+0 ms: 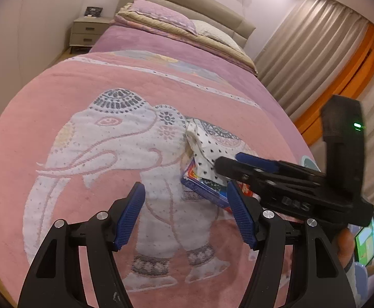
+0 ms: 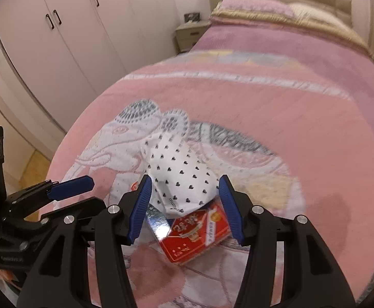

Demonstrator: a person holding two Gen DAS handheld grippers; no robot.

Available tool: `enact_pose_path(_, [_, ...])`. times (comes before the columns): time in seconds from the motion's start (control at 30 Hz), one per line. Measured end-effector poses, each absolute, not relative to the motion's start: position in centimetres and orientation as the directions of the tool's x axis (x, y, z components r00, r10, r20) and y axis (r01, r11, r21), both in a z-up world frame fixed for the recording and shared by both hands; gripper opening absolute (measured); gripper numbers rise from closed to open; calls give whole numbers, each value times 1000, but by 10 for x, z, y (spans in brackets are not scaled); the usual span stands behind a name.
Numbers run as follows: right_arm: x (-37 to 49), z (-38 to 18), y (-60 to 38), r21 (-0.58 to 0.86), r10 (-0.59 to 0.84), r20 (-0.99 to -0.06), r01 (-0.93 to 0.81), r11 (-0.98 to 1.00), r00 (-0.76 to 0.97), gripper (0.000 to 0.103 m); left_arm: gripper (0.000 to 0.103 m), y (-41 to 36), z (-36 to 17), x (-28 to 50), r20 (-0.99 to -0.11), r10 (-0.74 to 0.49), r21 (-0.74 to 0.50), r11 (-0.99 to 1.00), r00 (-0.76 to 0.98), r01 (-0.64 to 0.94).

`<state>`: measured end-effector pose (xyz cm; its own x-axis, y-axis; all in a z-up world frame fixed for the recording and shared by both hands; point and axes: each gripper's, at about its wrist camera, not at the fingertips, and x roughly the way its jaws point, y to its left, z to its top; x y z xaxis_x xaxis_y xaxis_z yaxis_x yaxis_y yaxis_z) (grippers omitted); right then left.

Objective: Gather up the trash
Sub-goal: 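Return both tools to the rug toward the tissue and card box, then grasp the tiger card box with left tool while right tool grasps the polka-dot tissue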

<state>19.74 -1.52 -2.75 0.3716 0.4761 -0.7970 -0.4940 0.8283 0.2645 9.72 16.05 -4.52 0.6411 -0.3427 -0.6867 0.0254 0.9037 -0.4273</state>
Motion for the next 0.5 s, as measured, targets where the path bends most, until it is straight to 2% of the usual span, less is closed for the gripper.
enact_pose_path(0.07, [197,-27,-19,271,487,-787,-496,825,380,39,64,157,-47,98,-691,-346,-426,904,635,29])
enact_pose_path(0.13, [195,-25,-24,286,501,-776,-494,821,384,26,64,151,-50,99,-693,-362,-433,900,624,42])
enact_pose_path(0.23, [194,-21,-33,290,501,-765,-478,829,406,15,64,141,-55,102,-695,-387,-445,894,606,60])
enact_pose_path(0.37, [191,-18,-51,277,471,-756,-430,859,455,10,66,123,-60,107,-713,-387,-431,900,584,70])
enact_pose_path(0.5, [191,-18,-81,337,489,-742,-375,864,459,9,67,110,-62,113,-719,-391,-433,899,574,70])
